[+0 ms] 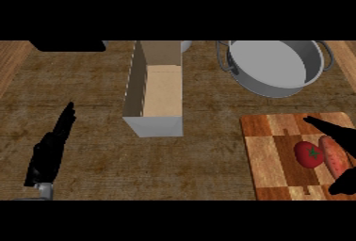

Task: Pick the tomato from the cutting board and place it in the cardboard box

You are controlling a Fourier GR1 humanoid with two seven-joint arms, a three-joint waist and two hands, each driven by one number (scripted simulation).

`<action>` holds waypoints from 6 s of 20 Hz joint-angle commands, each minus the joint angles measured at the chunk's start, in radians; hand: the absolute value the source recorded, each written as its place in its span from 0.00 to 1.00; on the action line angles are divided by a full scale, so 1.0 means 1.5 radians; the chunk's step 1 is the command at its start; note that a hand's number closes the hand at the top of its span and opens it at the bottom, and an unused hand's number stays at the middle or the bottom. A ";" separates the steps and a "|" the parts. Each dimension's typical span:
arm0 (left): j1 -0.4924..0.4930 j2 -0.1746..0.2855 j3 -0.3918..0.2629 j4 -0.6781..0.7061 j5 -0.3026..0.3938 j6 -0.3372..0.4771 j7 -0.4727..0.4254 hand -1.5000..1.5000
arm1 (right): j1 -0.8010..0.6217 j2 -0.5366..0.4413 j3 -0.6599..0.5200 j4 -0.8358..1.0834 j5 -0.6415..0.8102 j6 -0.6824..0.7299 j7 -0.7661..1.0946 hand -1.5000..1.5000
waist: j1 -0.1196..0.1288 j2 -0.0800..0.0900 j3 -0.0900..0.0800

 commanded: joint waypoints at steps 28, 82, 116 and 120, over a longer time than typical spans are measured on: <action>-0.010 -0.067 0.066 0.047 -0.061 -0.045 -0.052 0.50 | -0.005 0.145 -0.073 0.061 0.228 -0.022 -0.104 1.00 | -0.002 0.001 0.000; -0.041 -0.069 0.049 -0.005 -0.070 -0.077 0.009 0.50 | -0.612 0.494 0.186 0.083 0.370 -0.381 0.869 1.00 | 0.048 0.009 -0.001; -0.036 -0.058 0.087 0.012 -0.051 -0.084 -0.002 0.50 | -0.624 0.494 0.045 0.397 0.187 -1.092 0.571 0.00 | 0.003 -0.001 0.001; 0.010 -0.073 0.072 -0.021 -0.075 -0.061 0.001 0.50 | -0.572 0.471 0.025 0.331 0.259 -1.077 0.620 0.00 | -0.015 -0.009 0.000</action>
